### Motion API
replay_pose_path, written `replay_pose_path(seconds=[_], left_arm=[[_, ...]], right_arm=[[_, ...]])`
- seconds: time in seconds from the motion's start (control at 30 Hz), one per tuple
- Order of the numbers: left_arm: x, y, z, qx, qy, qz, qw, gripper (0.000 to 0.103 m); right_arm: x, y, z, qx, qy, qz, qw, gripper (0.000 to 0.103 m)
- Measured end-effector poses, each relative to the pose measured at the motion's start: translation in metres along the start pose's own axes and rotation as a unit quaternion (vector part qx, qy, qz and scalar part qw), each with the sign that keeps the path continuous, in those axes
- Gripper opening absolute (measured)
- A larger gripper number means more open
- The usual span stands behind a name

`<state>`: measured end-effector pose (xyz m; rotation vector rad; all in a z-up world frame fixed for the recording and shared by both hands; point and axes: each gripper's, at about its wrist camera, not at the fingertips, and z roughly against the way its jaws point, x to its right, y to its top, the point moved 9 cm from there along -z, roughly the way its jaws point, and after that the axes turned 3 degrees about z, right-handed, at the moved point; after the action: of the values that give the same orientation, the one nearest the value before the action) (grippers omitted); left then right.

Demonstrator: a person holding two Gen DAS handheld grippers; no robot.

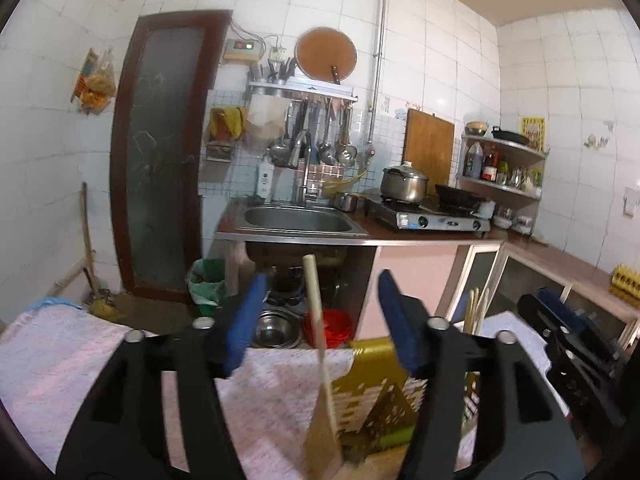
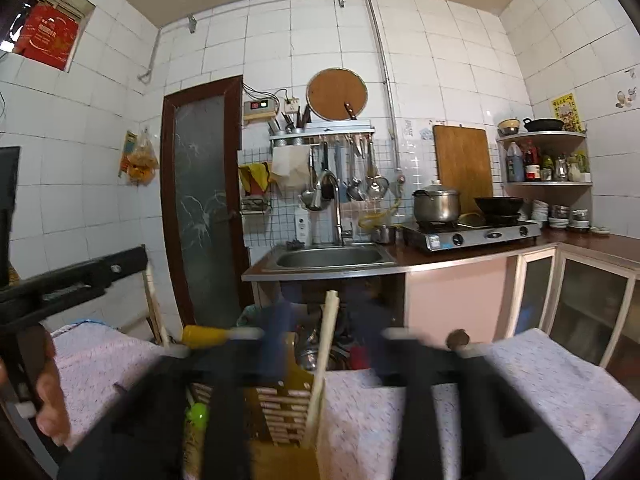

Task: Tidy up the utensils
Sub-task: 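Lower chopsticks into the holder and open both tools, then return both tools to the chopsticks and grasp one with right tool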

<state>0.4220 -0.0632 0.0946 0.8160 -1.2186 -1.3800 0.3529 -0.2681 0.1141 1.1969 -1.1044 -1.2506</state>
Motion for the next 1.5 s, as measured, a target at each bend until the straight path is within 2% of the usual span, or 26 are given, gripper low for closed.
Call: replay_pose_path(seconds=[0.13,0.23,0.33,0.43,0.53,0.7,0.8,0.97,1.0,1.1,1.17,1.23,1.27,1.3,1.5], left_arm=[[-0.01,-0.004,0.038,-0.008,0.017,-0.012,0.9998,0.088],[-0.024,-0.018,0.069,-0.026,0.027,-0.007,0.9993,0.096],[-0.036,-0.043,0.087,-0.055,0.037,-0.006,0.9978,0.098],[-0.049,-0.08,0.096,-0.102,0.048,-0.005,0.9936,0.098],[-0.06,-0.124,0.103,-0.154,0.05,-0.001,0.9867,0.098],[-0.074,-0.186,0.104,-0.229,0.062,0.008,0.9714,0.098],[-0.078,-0.209,0.103,-0.256,0.066,0.001,0.9644,0.098],[-0.08,-0.23,0.103,-0.275,0.073,-0.007,0.9586,0.098],[-0.078,-0.23,0.102,-0.278,0.072,-0.007,0.9579,0.098],[-0.079,-0.235,0.104,-0.281,0.073,-0.007,0.957,0.098],[-0.078,-0.234,0.103,-0.283,0.073,-0.007,0.9564,0.098],[-0.076,-0.232,0.102,-0.283,0.073,-0.007,0.9562,0.098],[-0.075,-0.232,0.103,-0.283,0.074,-0.008,0.9562,0.098],[-0.074,-0.232,0.103,-0.283,0.073,-0.009,0.9562,0.098],[-0.058,-0.233,0.103,-0.29,0.056,-0.004,0.9555,0.098]], right_arm=[[0.006,0.003,0.036,-0.022,-0.017,-0.003,1.0,0.066],[0.006,-0.01,0.06,-0.058,-0.025,-0.011,0.998,0.073],[0.004,-0.04,0.072,-0.116,-0.043,-0.003,0.992,0.073],[-0.004,-0.086,0.085,-0.187,-0.034,-0.014,0.982,0.073],[-0.012,-0.123,0.093,-0.234,-0.033,-0.013,0.972,0.073],[-0.021,-0.17,0.099,-0.292,-0.035,-0.02,0.955,0.073],[-0.029,-0.19,0.101,-0.316,-0.029,-0.018,0.948,0.073],[-0.047,-0.208,0.098,-0.347,-0.017,0.006,0.938,0.071],[-0.05,-0.208,0.099,-0.347,-0.014,0.007,0.938,0.07],[-0.063,-0.21,0.096,-0.354,-0.002,0.022,0.935,0.053],[-0.071,-0.216,0.094,-0.366,0.005,0.033,0.93,0.032],[-0.076,-0.22,0.092,-0.373,0.009,0.04,0.927,0.026],[-0.078,-0.22,0.094,-0.373,0.011,0.04,0.927,0.015],[-0.08,-0.22,0.094,-0.373,0.017,0.037,0.927,0.011],[-0.071,-0.217,0.102,-0.371,0.026,0.017,0.928,0.006]])
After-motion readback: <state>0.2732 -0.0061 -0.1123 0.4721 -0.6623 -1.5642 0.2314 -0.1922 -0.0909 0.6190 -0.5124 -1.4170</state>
